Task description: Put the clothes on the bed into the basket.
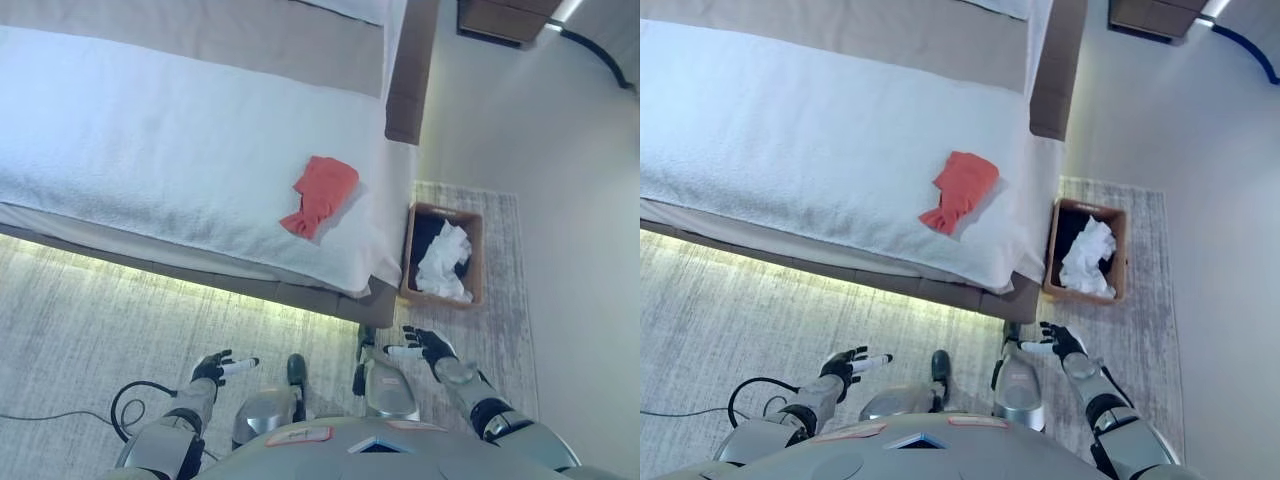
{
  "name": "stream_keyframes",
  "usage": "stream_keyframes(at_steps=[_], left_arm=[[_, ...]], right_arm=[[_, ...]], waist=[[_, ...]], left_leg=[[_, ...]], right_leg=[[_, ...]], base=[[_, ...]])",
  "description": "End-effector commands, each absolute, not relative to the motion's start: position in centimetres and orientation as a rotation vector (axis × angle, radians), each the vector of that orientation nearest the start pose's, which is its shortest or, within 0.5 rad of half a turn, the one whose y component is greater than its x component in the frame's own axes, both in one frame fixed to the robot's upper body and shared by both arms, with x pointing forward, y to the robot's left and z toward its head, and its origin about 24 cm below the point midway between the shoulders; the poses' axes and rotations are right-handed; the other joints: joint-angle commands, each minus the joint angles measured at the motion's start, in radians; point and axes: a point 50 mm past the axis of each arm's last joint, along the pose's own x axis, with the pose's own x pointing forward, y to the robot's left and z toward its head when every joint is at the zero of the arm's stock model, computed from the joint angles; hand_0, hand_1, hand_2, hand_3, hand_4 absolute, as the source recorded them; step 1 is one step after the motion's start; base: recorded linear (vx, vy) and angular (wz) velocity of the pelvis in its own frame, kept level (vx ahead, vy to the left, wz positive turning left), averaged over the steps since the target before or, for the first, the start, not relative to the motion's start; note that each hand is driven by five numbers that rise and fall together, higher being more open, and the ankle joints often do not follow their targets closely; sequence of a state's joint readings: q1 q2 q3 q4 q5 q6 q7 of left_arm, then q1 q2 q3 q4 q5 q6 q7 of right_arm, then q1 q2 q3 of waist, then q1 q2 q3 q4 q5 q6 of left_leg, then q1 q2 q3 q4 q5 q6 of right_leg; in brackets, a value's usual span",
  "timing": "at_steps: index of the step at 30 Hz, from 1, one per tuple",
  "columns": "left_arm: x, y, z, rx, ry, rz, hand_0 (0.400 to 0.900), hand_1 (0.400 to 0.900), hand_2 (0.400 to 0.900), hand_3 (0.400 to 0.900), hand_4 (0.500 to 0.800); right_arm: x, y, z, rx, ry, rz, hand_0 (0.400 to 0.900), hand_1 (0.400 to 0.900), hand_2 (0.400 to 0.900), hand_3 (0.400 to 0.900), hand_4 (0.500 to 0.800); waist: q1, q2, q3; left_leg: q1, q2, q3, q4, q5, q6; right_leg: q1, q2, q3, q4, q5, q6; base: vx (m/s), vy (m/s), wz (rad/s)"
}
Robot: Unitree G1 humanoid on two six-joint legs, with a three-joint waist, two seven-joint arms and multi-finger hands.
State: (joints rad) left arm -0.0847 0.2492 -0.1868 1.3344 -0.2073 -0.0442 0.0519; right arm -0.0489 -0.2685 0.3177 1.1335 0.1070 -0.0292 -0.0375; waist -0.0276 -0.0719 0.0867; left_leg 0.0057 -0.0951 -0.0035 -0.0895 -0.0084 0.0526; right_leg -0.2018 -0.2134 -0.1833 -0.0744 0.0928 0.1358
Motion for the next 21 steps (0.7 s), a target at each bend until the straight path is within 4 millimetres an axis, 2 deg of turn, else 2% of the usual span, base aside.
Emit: stream_keyframes(at_steps=[1, 3, 4, 6, 7, 8, 9, 11, 12, 14, 15, 16, 17, 19, 21], left_arm=[[11.9, 24.1, -15.3, 0.209, 1.119, 0.170, 0.900, 0.900, 0.900, 0.900, 0.800], [11.8, 23.7, -15.3, 0.190, 1.102, 0.171, 0.900, 0.900, 0.900, 0.900, 0.800], [11.8, 23.8, -15.3, 0.191, 1.102, 0.171, 0.900, 0.900, 0.900, 0.900, 0.800], [12.2, 23.7, -15.2, 0.180, 1.074, 0.179, 0.900, 0.900, 0.900, 0.900, 0.800], [12.5, 23.7, -15.0, 0.171, 1.052, 0.189, 0.900, 0.900, 0.900, 0.900, 0.800], [12.5, 23.7, -15.0, 0.170, 1.050, 0.201, 0.900, 0.900, 0.900, 0.900, 0.800], [12.5, 23.7, -15.0, 0.170, 1.050, 0.201, 0.900, 0.900, 0.900, 0.900, 0.800], [12.3, 23.7, -15.1, 0.176, 1.062, 0.203, 0.900, 0.900, 0.900, 0.900, 0.800], [12.1, 23.7, -15.1, 0.180, 1.065, 0.199, 0.900, 0.900, 0.900, 0.900, 0.800], [11.1, 23.9, -15.4, 0.200, 1.095, 0.201, 0.900, 0.900, 0.900, 0.900, 0.800], [10.8, 23.8, -15.5, 0.207, 1.108, 0.198, 0.900, 0.900, 0.900, 0.900, 0.800], [10.8, 23.4, -15.6, 0.217, 1.121, 0.184, 0.900, 0.900, 0.900, 0.900, 0.800], [10.1, 23.2, -15.9, 0.224, 1.147, 0.172, 0.900, 0.900, 0.900, 0.900, 0.800], [9.8, 23.1, -16.0, 0.236, 1.150, 0.166, 0.900, 0.900, 0.900, 0.900, 0.800], [11.0, 23.1, -15.7, 0.252, 1.122, 0.158, 0.900, 0.900, 0.900, 0.900, 0.800]], right_arm=[[16.7, -24.8, -12.5, -0.424, 0.898, -0.017, 0.900, 0.900, 0.900, 0.900, 0.800], [17.8, -24.7, -11.6, -0.467, 0.834, 0.017, 0.900, 0.900, 0.900, 0.900, 0.800], [17.8, -24.7, -11.6, -0.467, 0.833, 0.017, 0.900, 0.900, 0.900, 0.900, 0.800], [19.6, -24.9, -10.0, -0.523, 0.741, 0.039, 0.900, 0.900, 0.900, 0.900, 0.800], [20.5, -25.1, -9.1, -0.553, 0.692, 0.046, 0.900, 0.900, 0.900, 0.900, 0.800], [21.7, -25.7, -7.8, -0.616, 0.629, 0.042, 0.900, 0.900, 0.900, 0.900, 0.800], [21.7, -25.7, -7.8, -0.616, 0.629, 0.042, 0.900, 0.900, 0.900, 0.900, 0.800], [23.4, -26.3, -5.9, -0.708, 0.557, 0.038, 0.900, 0.900, 0.900, 0.900, 0.800], [24.1, -26.6, -5.2, -0.743, 0.527, 0.028, 0.900, 0.900, 0.900, 0.900, 0.800], [25.0, -26.9, -4.0, -0.801, 0.474, 0.017, 0.900, 0.900, 0.900, 0.900, 0.800], [25.6, -26.9, -3.0, -0.822, 0.426, 0.007, 0.900, 0.900, 0.900, 0.900, 0.800], [26.3, -26.7, -1.9, -0.856, 0.370, 0.013, 0.900, 0.900, 0.900, 0.900, 0.800], [27.4, -25.8, -0.6, -0.901, 0.302, 0.052, 0.900, 0.900, 0.900, 0.900, 0.800], [27.9, -25.6, 0.1, -0.935, 0.263, 0.051, 0.900, 0.900, 0.900, 0.900, 0.800], [29.3, -24.8, 2.0, -0.965, 0.168, 0.037, 0.900, 0.900, 0.900, 0.900, 0.800]], waist=[[-0.018, 0.052, -0.075], [-0.003, 0.052, -0.063], [-0.005, 0.051, -0.066], [0.023, 0.042, -0.025], [0.043, 0.038, -0.003], [0.063, 0.032, 0.020], [0.061, 0.032, 0.018], [0.073, 0.036, 0.023], [0.078, 0.035, 0.021], [0.083, 0.058, 0.009], [0.074, 0.071, 0.005], [0.063, 0.079, 0.010], [0.067, 0.086, 0.007], [0.070, 0.092, 0.005], [0.069, 0.077, 0.017]], left_leg=[[0.118, 0.164, 0.028, 0.010, -0.075, -0.128], [0.040, 0.168, 0.027, 0.238, -0.036, -0.139], [0.035, 0.166, 0.025, 0.239, -0.035, -0.138], [-0.111, 0.138, -0.015, 0.571, 0.020, -0.135], [-0.163, 0.124, -0.029, 0.685, 0.027, -0.128], [-0.241, 0.110, -0.020, 0.758, 0.014, -0.123], [-0.246, 0.109, -0.022, 0.760, 0.015, -0.123], [-0.296, 0.102, 0.013, 0.587, 0.005, -0.122], [-0.295, 0.116, 0.025, 0.456, 0.018, -0.123], [-0.233, 0.196, 0.039, 0.096, 0.123, -0.147], [-0.249, 0.229, 0.065, 0.002, 0.145, -0.159], [-0.261, 0.241, 0.080, 0.002, 0.158, -0.171], [-0.223, 0.233, 0.053, 0.002, 0.166, -0.168], [-0.221, 0.227, 0.037, 0.002, 0.167, -0.167], [-0.245, 0.205, 0.025, 0.012, 0.165, -0.164]], right_leg=[[0.019, 0.094, 0.009, -0.013, 0.073, -0.002], [0.066, 0.114, -0.002, -0.013, 0.040, -0.031], [0.062, 0.112, -0.003, -0.013, 0.040, -0.031], [0.112, 0.125, -0.007, -0.013, 0.008, -0.066], [0.141, 0.130, -0.010, -0.013, -0.013, -0.078], [0.174, 0.133, -0.004, -0.013, -0.041, -0.091], [0.171, 0.132, -0.006, -0.013, -0.040, -0.091], [0.184, 0.130, 0.001, -0.013, -0.054, -0.083], [0.186, 0.124, 0.007, -0.013, -0.060, -0.076], [0.191, 0.137, 0.010, -0.013, -0.078, -0.064], [0.190, 0.139, 0.000, -0.013, -0.085, -0.060], [0.192, 0.138, -0.013, -0.013, -0.086, -0.056], [0.201, 0.146, 0.001, -0.013, -0.099, -0.051], [0.191, 0.145, 0.009, -0.013, -0.103, -0.050], [0.164, 0.125, 0.030, -0.013, -0.097, -0.044]], base=[[0.47, -0.358, 0.08], [0.29, -0.285, -0.13], [0.16, -0.240, -0.08], [0.16, -0.298, -0.03], [0.27, -0.366, -0.07], [0.21, -0.251, -0.06], [0.22, -0.172, -0.04], [0.20, -0.050, -0.01], [0.28, 0.010, -0.09], [0.29, 0.078, 0.01], [0.23, 0.120, 0.23], [0.31, 0.192, -0.20], [0.24, 0.148, -0.34], [0.16, 0.216, -0.49], [0.11, 0.251, -0.24]])
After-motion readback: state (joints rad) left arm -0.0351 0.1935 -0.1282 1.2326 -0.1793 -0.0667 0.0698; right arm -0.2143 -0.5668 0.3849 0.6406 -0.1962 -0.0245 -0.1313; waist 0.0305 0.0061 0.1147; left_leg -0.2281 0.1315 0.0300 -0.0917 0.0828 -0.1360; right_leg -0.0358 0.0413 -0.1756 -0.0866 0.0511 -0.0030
